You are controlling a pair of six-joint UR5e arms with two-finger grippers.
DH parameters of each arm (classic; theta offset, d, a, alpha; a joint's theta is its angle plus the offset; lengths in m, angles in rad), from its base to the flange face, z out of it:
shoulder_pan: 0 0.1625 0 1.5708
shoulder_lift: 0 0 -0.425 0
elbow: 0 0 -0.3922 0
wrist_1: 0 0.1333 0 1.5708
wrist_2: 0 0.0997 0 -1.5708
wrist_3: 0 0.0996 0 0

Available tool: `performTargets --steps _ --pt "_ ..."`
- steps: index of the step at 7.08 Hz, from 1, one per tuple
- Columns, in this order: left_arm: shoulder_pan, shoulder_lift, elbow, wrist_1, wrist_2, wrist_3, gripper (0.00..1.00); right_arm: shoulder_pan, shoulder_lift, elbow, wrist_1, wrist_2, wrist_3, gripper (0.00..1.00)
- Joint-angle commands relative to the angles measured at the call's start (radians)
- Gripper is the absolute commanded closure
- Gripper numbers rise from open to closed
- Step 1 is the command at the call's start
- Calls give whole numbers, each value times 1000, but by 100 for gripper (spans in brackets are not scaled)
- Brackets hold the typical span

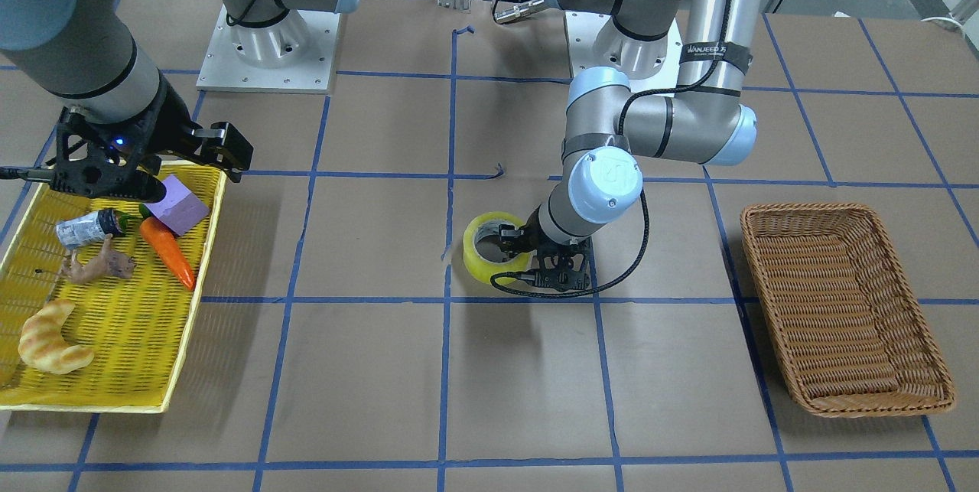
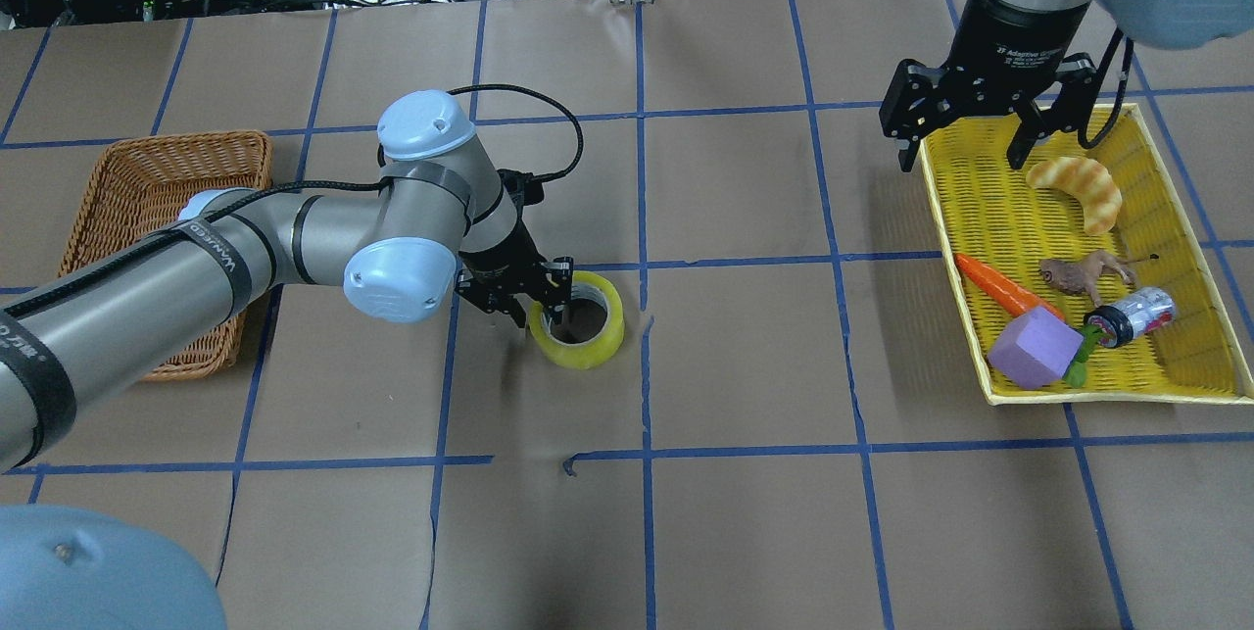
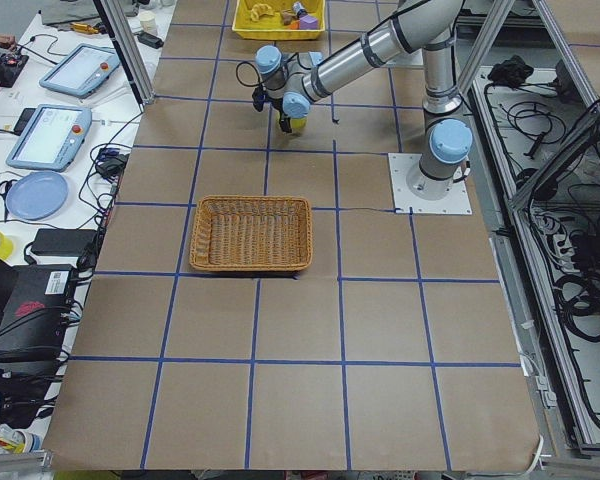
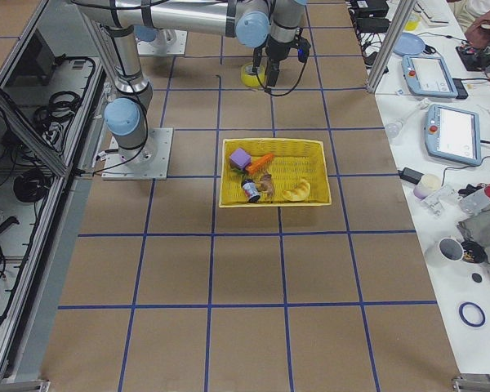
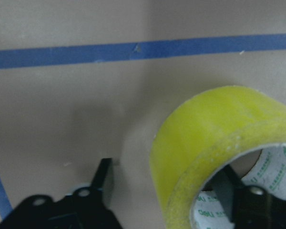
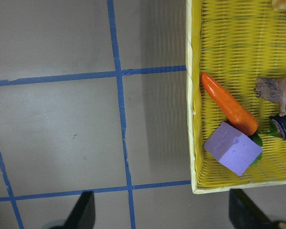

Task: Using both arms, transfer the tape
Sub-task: 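Grasp the tape roll with the left gripper and carry it to the wicker basket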

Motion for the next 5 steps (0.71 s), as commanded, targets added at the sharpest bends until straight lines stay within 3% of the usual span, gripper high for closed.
performTargets --steps 1,3,5 --pt "4 13 8 1 3 -31 100 5 0 -1 -6 0 -9 0" --pt "63 40 43 -16 108 80 100 5 0 -1 -8 2 -27 0" --pt "306 82 153 -167 177 406 100 5 0 -2 -81 5 -55 0"
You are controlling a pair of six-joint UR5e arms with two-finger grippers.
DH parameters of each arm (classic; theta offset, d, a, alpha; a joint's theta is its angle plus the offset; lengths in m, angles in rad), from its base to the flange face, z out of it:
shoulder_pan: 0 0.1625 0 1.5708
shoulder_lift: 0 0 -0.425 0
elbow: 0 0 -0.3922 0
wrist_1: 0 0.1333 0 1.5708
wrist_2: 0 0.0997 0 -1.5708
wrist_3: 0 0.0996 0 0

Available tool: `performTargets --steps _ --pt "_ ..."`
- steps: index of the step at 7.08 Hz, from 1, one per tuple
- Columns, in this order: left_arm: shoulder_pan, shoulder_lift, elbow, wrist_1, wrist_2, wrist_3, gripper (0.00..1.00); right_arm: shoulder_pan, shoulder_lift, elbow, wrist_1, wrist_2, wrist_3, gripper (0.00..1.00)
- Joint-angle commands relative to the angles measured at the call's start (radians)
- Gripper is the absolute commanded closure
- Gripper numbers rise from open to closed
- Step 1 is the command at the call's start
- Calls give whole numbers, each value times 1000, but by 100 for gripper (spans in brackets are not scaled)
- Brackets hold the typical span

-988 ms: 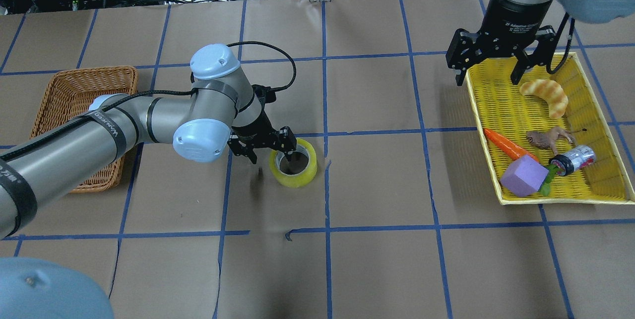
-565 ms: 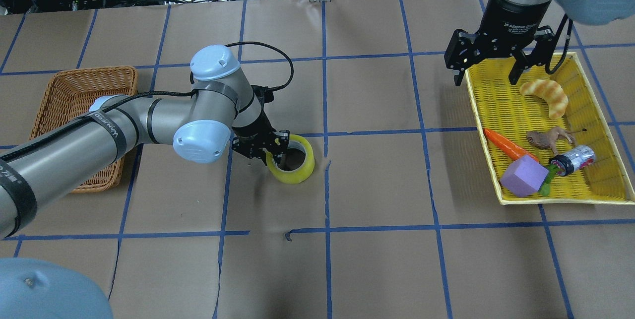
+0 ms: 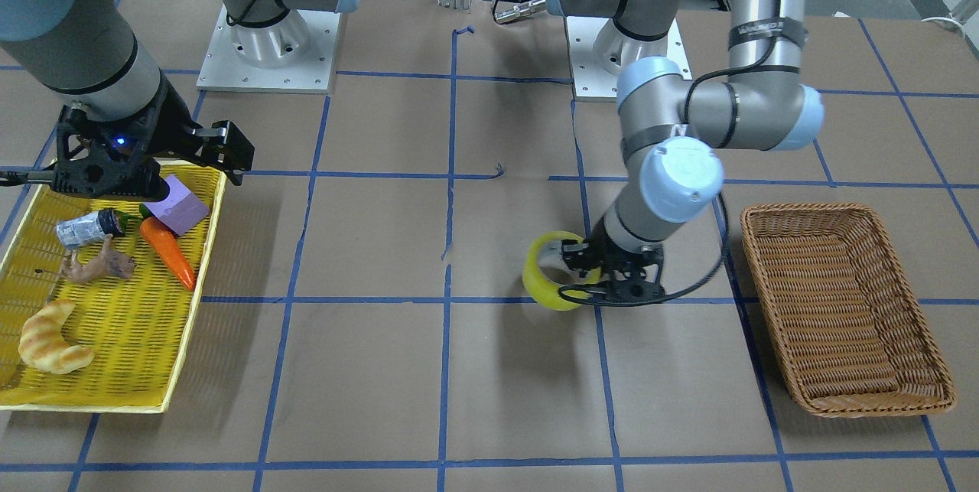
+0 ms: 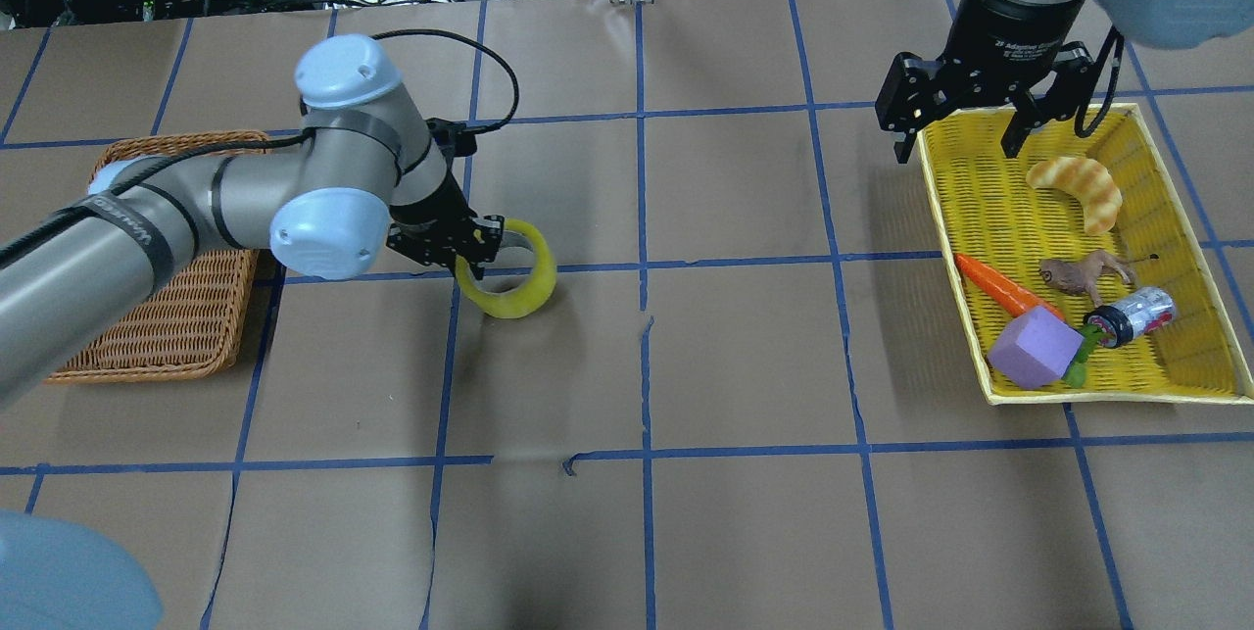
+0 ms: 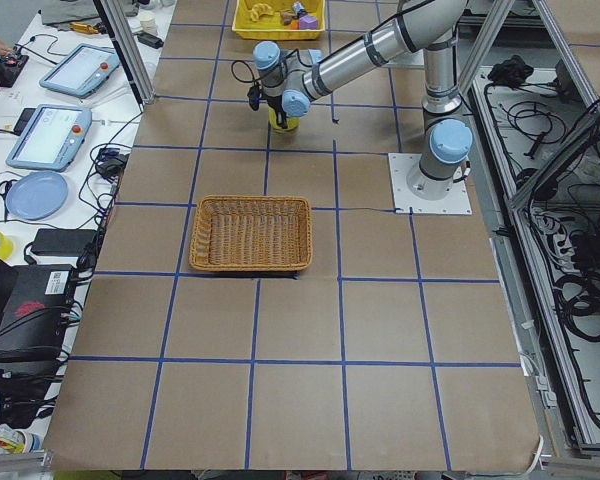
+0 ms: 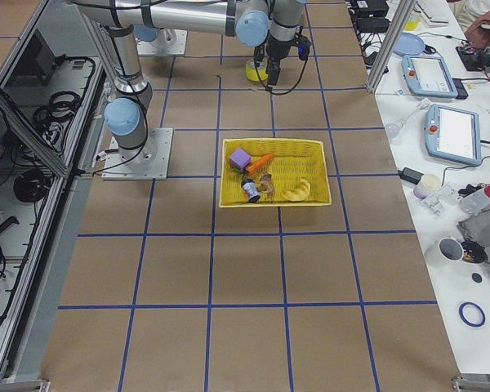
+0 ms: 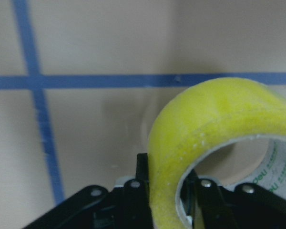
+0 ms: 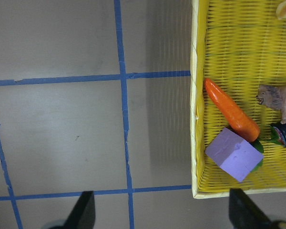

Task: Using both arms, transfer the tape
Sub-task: 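Grasp the tape roll with the left gripper and carry it to the wicker basket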

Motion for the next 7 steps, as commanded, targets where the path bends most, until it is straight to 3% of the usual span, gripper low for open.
performTargets --steps 1,5,7 --pt "224 27 121 -142 95 338 100 0 -2 2 -40 2 -11 0" --pt "528 -8 120 -41 152 798 100 0 -37 2 -34 39 -13 0" --pt "608 -55 116 62 152 870 100 1 -38 4 -34 44 -13 0"
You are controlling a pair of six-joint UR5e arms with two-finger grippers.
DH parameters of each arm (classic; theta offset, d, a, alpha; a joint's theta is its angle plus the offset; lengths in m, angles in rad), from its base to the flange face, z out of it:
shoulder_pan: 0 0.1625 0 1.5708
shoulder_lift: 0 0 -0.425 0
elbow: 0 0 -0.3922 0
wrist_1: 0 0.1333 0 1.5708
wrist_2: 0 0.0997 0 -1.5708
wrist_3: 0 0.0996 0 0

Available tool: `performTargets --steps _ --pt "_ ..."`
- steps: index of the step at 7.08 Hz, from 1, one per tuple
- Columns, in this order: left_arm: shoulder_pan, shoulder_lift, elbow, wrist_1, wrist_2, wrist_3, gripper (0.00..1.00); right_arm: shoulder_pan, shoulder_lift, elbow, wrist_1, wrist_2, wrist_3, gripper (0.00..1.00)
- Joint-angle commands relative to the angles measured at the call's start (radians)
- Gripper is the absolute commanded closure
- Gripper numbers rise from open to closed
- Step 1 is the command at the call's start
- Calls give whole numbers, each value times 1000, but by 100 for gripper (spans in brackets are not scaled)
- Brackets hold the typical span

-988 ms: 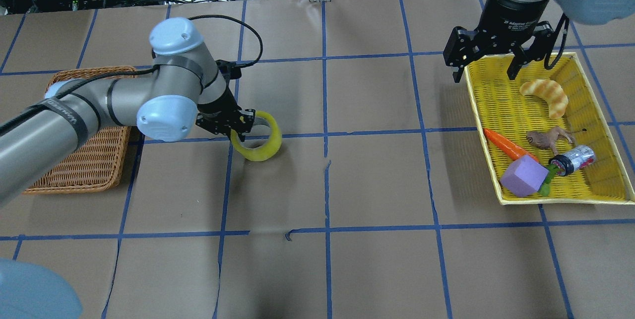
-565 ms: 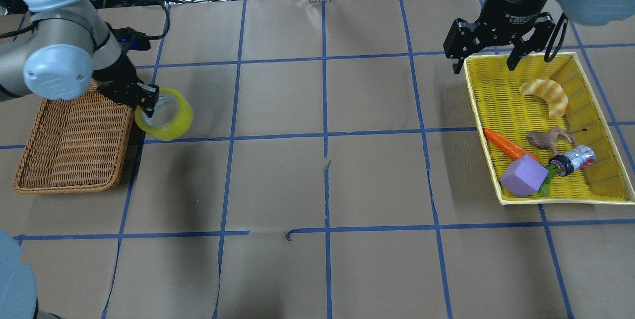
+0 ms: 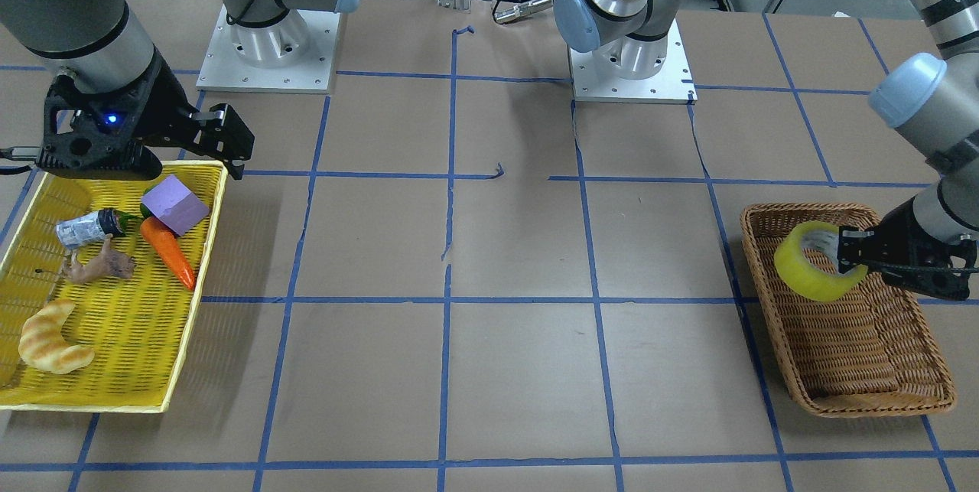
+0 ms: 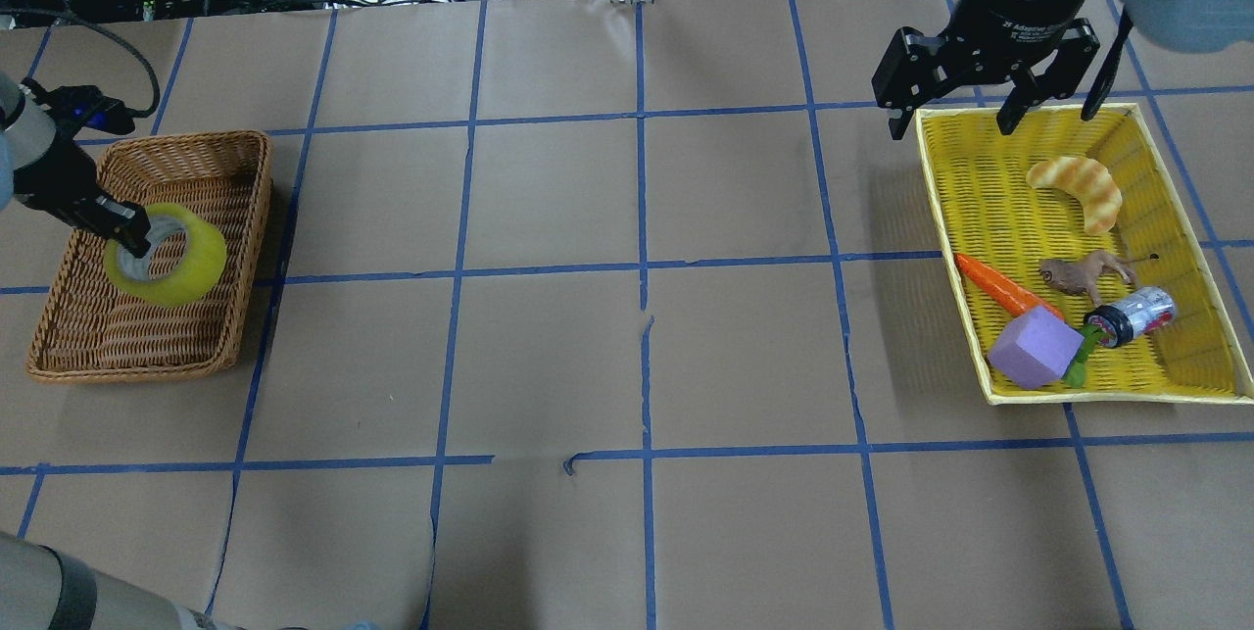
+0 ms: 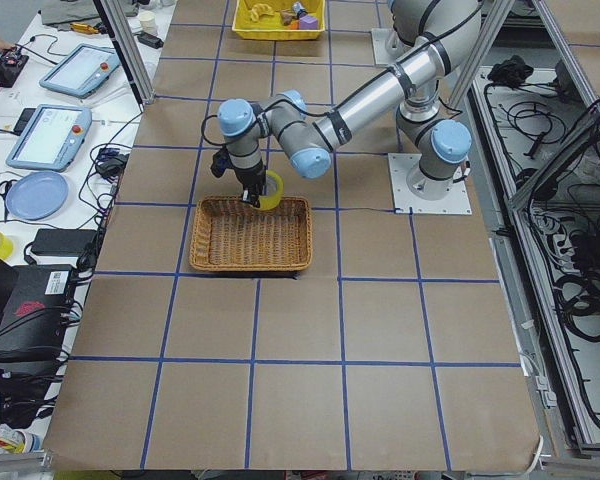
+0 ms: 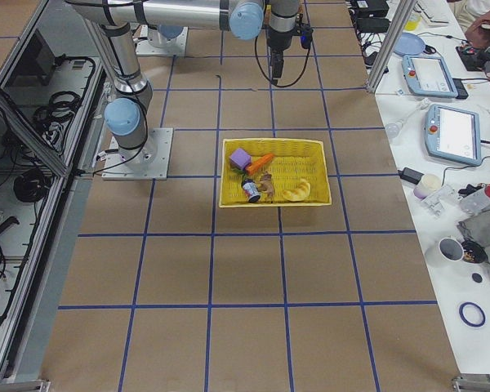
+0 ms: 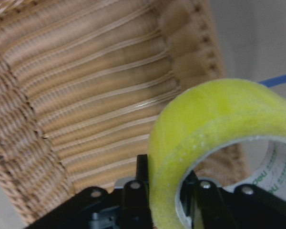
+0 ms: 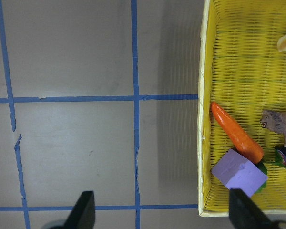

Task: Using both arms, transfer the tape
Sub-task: 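Grasp the tape roll with the left gripper and carry it to the wicker basket, then lower the tape roll into the wicker basket and open the left gripper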

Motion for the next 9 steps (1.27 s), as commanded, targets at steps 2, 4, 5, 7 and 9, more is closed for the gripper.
performTargets --steps 2,4,5,7,9 --pt "49 -110 -3 173 -13 42 100 1 0 1 0 -1 0 0" --pt "39 -118 -1 205 -54 -38 1 1 0 2 0 -2 0 0" --pt "17 -86 2 185 -59 -40 0 1 -1 1 -1 -4 0 0" --pt "-100 18 20 128 10 -100 0 3 -6 1 0 4 0 0" --pt "-203 131 106 -160 -137 -302 2 12 -19 1 6 1 0 0"
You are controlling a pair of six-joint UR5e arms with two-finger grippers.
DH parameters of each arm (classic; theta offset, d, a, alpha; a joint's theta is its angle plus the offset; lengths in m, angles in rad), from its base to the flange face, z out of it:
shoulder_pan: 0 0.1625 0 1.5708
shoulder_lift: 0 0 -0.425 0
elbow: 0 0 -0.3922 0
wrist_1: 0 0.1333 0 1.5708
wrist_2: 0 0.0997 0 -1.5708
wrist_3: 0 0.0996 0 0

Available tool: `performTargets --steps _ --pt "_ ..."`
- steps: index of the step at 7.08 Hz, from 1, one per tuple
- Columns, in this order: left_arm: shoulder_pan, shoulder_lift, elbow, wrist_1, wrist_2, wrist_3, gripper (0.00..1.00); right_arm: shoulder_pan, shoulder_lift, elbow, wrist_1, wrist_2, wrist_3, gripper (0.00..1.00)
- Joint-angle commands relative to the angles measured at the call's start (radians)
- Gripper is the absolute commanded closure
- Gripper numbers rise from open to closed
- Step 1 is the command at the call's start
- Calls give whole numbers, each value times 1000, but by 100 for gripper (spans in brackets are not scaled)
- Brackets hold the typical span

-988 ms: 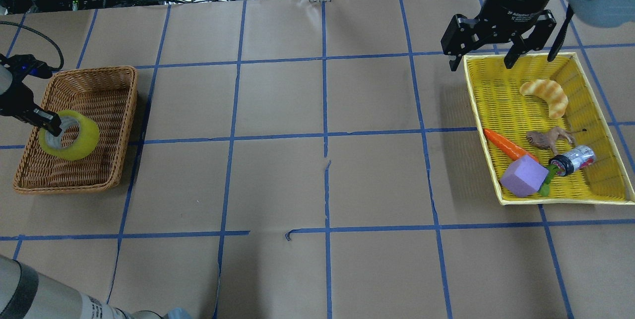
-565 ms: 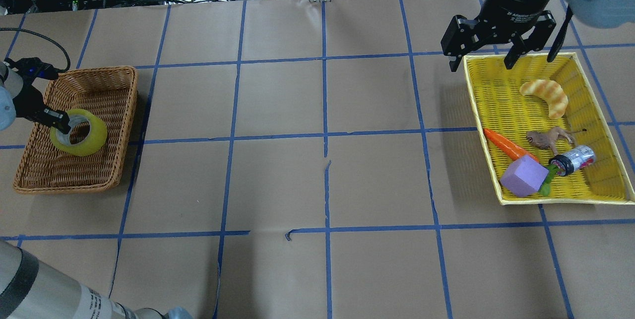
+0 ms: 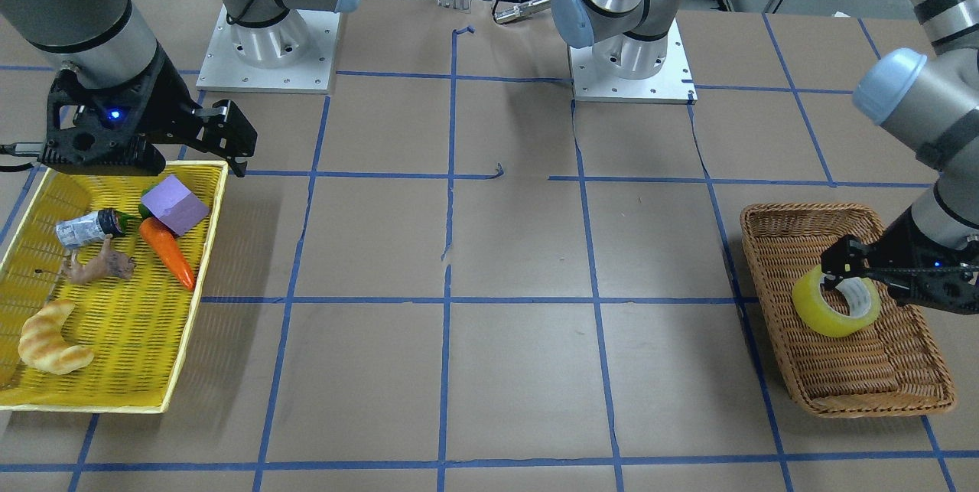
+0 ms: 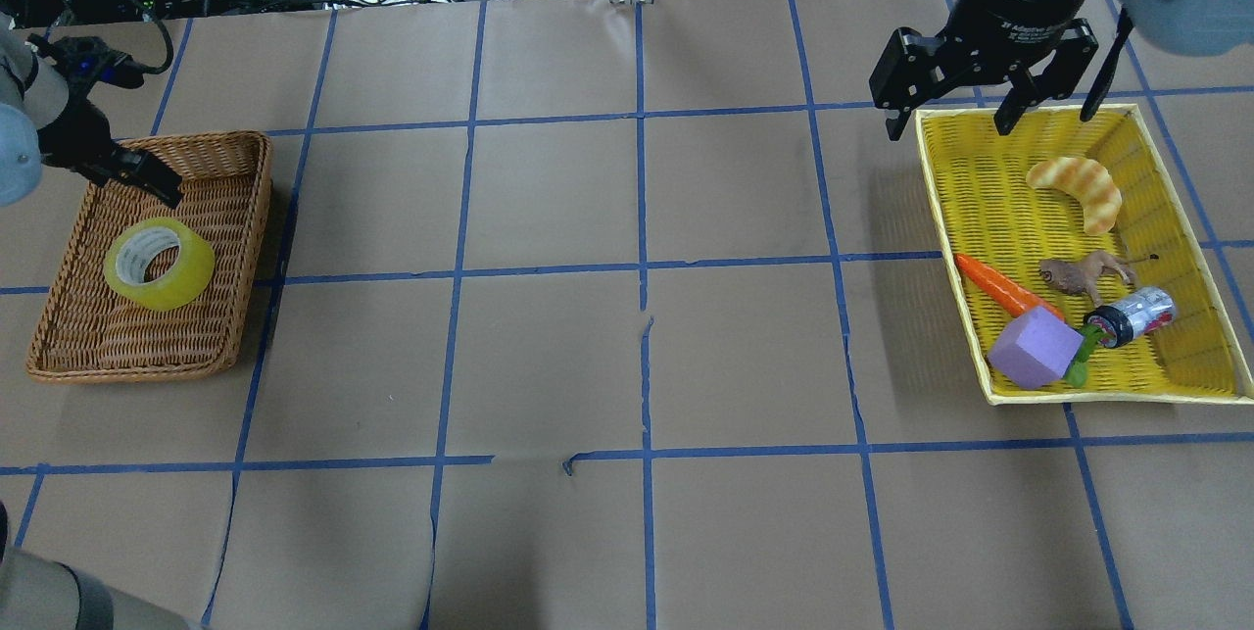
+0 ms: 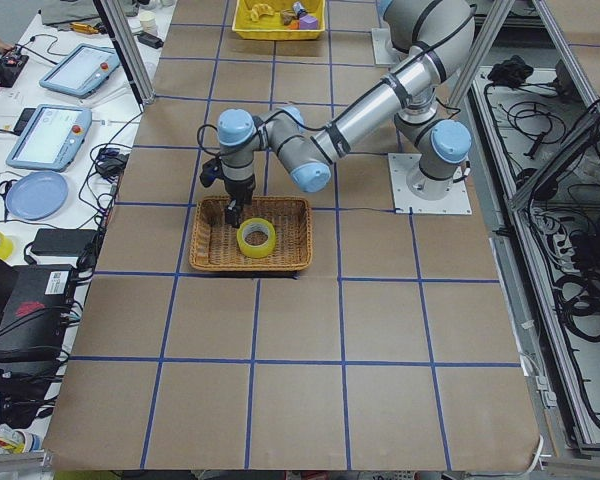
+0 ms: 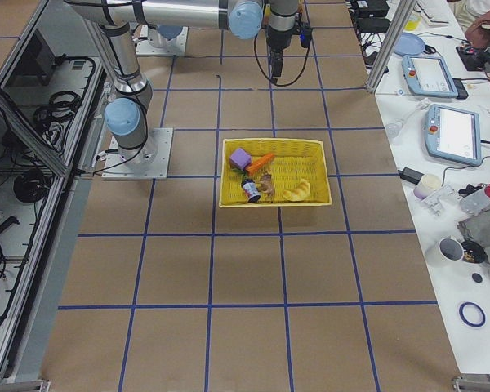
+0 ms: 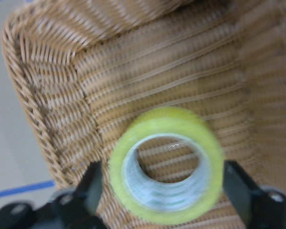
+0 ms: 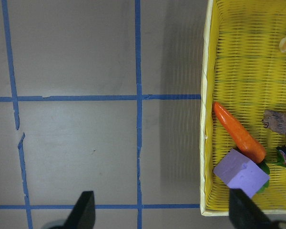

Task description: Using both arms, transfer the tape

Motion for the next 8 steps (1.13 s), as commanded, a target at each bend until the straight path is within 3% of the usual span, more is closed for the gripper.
performTargets --steps 1,5,8 --pt "-154 114 116 -316 -69 -298 0 9 -16 0 14 -2 1 0" --pt "-384 219 169 -530 -65 -697 0 13 -20 9 35 -3 2 0" --pt "-423 230 162 -540 -60 -736 0 13 -20 18 32 -13 4 0"
